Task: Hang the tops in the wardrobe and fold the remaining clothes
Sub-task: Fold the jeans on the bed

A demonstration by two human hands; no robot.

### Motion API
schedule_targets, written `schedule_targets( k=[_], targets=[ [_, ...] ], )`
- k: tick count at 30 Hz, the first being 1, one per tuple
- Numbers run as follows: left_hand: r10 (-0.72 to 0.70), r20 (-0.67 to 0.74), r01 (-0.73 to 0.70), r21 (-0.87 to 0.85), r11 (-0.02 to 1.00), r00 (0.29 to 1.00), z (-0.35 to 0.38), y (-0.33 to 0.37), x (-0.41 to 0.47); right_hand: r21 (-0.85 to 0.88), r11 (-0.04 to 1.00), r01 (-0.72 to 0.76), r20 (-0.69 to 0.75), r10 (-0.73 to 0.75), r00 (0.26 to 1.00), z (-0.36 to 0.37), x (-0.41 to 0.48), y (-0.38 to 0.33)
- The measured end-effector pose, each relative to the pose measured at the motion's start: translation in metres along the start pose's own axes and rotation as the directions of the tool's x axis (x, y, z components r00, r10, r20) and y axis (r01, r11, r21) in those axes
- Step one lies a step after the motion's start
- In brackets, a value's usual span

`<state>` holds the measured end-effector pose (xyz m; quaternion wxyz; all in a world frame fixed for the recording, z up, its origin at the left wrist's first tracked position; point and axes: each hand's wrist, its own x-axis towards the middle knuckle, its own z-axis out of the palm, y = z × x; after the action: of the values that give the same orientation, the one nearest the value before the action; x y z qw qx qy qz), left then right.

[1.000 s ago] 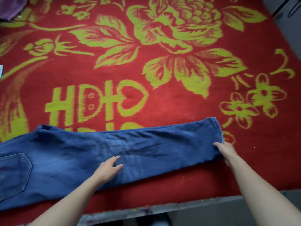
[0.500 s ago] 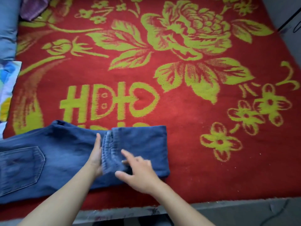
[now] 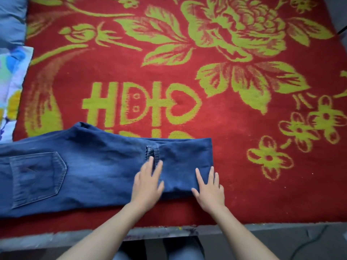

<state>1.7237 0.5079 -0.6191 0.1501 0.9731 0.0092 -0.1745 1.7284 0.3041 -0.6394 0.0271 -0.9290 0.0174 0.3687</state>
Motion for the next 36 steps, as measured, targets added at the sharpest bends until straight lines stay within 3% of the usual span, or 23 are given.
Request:
schedule_targets(
  k=[2,3,5,6,9,11,13,15,19,21,24,26,27,28,30,32,35,36],
  targets=[
    [0.164,0.095,-0.175,0.122,0.977,0.982,0.006,-0.001,-0.013,-0.077,0.996,-0.05,0.076,0.056,0.996,0.004,0.006,-0.007],
    [0.159,0.205,-0.193,0.159,0.968,0.966,0.01,-0.007,-0.017,-0.095,0.993,-0.075,0.114,0.086,0.99,0.001,0.011,-0.012],
    [0.015,0.476,-0.122,0.195,0.973,0.879,0.015,-0.024,-0.022,-0.08,0.991,-0.111,0.183,0.125,0.975,-0.006,0.019,-0.018],
    [-0.021,0.53,-0.104,0.204,0.973,0.848,0.015,-0.031,-0.023,-0.029,0.992,-0.122,0.183,0.125,0.975,-0.009,0.022,-0.018],
    [-0.003,0.526,-0.107,0.179,0.978,0.85,0.016,-0.037,-0.021,0.342,0.92,-0.188,-0.046,0.217,0.975,-0.01,0.019,-0.013],
    [0.006,0.521,-0.105,0.162,0.981,0.853,0.016,-0.037,-0.016,0.708,0.663,-0.242,-0.075,0.411,0.908,-0.007,0.019,-0.006],
    [0.018,0.54,-0.102,0.126,0.987,0.842,0.017,-0.037,-0.014,0.844,0.451,-0.29,0.062,0.455,0.888,-0.008,0.021,-0.001],
    [0.023,0.572,-0.068,0.059,0.996,0.82,0.018,-0.039,-0.015,0.858,0.427,-0.285,0.082,0.435,0.897,-0.017,0.02,-0.003],
    [0.046,0.609,-0.004,-0.07,0.998,0.792,0.015,-0.042,-0.016,0.816,0.554,-0.166,-0.161,0.494,0.855,-0.056,-0.006,-0.036],
    [0.051,0.611,0.022,-0.112,0.994,0.79,0.012,-0.044,-0.017,0.78,0.626,-0.021,-0.314,0.42,0.851,-0.07,-0.027,-0.069],
    [0.069,0.579,-0.006,-0.111,0.994,0.813,0.007,-0.058,-0.026,0.674,0.683,0.283,-0.511,0.154,0.845,-0.084,-0.054,-0.136],
    [0.085,0.502,-0.05,-0.082,0.995,0.861,0.007,-0.076,-0.039,0.466,0.735,0.493,-0.668,-0.073,0.741,-0.084,-0.06,-0.18],
    [0.085,0.458,-0.074,-0.043,0.996,0.885,0.007,-0.087,-0.047,0.377,0.737,0.561,-0.679,-0.193,0.708,-0.08,-0.06,-0.2],
    [0.067,0.425,-0.077,0.005,0.997,0.903,0.006,-0.098,-0.056,0.338,0.73,0.594,-0.598,-0.321,0.735,-0.075,-0.059,-0.218],
    [-0.086,0.401,0.044,0.114,0.992,0.912,0.002,-0.126,-0.077,0.29,0.76,0.582,-0.267,-0.52,0.811,-0.052,-0.05,-0.247],
    [-0.341,0.353,0.288,0.195,0.938,0.871,-0.001,-0.153,-0.094,0.177,0.829,0.53,-0.038,-0.533,0.846,-0.023,-0.035,-0.255],
    [-0.555,0.263,0.518,0.203,0.831,0.789,-0.015,-0.18,-0.103,0.054,0.879,0.473,0.029,-0.475,0.879,0.001,-0.017,-0.243],
    [-0.558,0.203,0.537,0.152,0.83,0.805,-0.022,-0.186,-0.102,0.054,0.87,0.49,0.02,-0.492,0.871,0.004,-0.014,-0.238]
  ],
)
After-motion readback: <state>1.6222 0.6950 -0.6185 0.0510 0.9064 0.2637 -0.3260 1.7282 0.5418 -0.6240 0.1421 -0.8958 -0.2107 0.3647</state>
